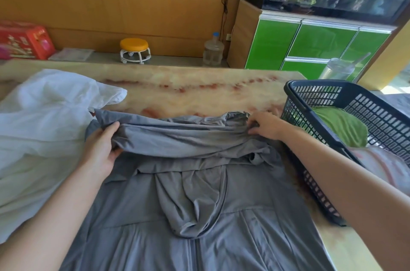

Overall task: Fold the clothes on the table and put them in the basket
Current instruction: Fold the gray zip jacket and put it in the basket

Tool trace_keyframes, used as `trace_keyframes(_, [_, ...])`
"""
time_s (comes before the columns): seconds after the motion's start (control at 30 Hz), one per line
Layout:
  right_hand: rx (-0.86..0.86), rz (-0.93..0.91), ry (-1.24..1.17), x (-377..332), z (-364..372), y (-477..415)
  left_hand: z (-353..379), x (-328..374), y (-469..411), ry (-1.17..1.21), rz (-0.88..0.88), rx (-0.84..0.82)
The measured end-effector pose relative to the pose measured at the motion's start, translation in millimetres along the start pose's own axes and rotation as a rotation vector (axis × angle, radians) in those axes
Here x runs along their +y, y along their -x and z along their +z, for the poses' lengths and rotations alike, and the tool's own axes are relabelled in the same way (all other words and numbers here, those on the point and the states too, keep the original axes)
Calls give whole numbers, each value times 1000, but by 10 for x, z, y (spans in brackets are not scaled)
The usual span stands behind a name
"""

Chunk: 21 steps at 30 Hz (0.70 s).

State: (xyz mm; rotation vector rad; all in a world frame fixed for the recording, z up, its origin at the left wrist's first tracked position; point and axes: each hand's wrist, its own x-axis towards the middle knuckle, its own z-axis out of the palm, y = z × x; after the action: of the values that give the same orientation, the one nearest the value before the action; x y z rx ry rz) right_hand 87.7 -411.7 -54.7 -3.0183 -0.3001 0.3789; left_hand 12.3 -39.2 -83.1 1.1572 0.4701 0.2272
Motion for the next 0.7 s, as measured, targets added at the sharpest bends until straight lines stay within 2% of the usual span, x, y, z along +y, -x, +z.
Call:
trace_keyframes(0.1, [257,45,224,-18,0,51,-67,-65,8,-73,28,13])
trace_keyframes(0.17, [370,66,198,-80,80,134,-106,-115,12,-153,45,15])
trace_keyframes(0.27, [405,87,-19,-226,220,340,-169,-147,-12,-261,64,13])
trace_keyframes(0.37, [429,36,-160,-306,427,641,-213,-157,-49,-249,42,7])
trace_keyframes(0.47, [422,93,-5,-291,689,806,-241,-185,-57,-233,27,-8])
trace_keyframes(0.6, [580,168,50,-346,804,737,-254,-225,-36,-238,27,-16])
trace_keyframes(0.7, [626,156,157,-402,795,675,-239,-158,-43,-207,66,33])
